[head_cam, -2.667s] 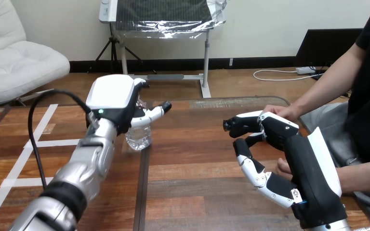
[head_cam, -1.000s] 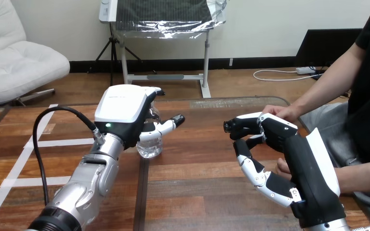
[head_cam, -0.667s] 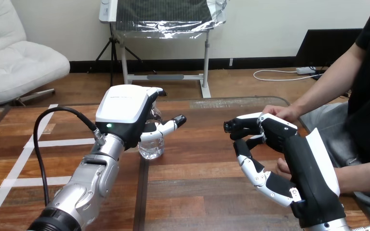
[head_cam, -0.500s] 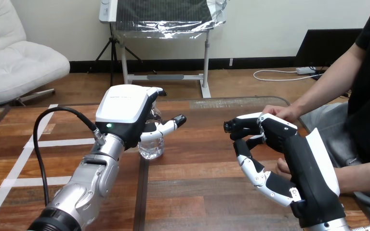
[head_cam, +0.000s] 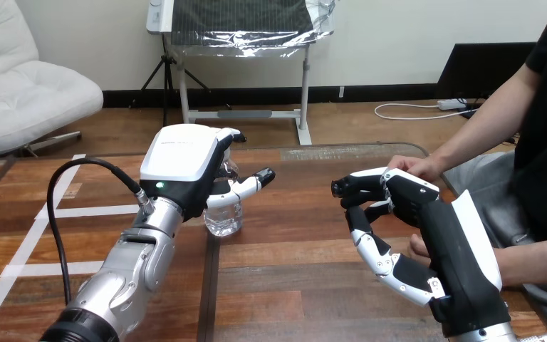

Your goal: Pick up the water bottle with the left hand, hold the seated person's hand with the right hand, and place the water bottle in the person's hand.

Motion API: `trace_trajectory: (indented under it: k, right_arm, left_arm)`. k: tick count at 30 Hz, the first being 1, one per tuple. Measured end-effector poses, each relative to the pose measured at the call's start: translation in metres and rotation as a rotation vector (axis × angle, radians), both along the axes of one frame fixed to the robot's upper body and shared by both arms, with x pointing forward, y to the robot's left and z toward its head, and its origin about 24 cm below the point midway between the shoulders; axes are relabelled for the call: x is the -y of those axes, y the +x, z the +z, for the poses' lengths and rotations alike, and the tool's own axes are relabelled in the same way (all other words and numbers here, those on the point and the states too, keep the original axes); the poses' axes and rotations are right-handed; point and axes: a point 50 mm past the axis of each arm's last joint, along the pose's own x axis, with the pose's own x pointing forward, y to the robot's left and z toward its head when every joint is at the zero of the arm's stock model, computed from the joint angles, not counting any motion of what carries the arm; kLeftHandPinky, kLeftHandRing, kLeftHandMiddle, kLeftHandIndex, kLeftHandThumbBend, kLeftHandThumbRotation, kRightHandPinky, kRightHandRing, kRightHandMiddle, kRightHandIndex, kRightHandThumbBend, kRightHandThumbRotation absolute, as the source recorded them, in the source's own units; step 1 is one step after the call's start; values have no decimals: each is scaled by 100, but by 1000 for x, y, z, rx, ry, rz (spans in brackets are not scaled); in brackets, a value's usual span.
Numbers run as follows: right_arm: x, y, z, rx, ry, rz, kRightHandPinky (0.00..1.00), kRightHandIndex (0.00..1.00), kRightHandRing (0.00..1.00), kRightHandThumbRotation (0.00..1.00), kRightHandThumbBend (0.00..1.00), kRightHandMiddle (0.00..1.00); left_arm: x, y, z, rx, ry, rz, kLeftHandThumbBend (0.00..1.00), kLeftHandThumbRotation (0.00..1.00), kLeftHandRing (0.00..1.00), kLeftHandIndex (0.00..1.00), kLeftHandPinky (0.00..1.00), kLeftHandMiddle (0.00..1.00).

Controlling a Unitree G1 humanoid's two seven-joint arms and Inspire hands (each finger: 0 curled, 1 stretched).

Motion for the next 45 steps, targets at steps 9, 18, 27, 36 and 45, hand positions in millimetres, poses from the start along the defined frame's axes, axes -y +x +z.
trace_trajectory:
  k: [9,18,27,36,45]
  right_arm:
    - [0,0,0,-1,0,0,49,60,62,0,27,65]
    - [0,0,0,-3,-2,4,49,61,62,0,26,65]
    - [0,0,0,-2,-5,6,49,60,62,0,26,65]
    - [0,1,1,3,-5,9,49,60,62,0,26,65]
    - [0,3,3,12,-5,10,49,60,62,0,26,65]
  left_arm:
    - [-1,0,0,1,-5,3,63,100,79,79,82,80]
    - [0,-2,1,5,-20,3,62,100,76,78,77,78]
    - [3,-9,2,24,-45,-9,59,100,74,76,73,76]
    - [7,-21,4,47,-78,-21,57,100,73,76,71,75]
    - [8,-33,3,62,-85,-35,57,100,72,76,71,75]
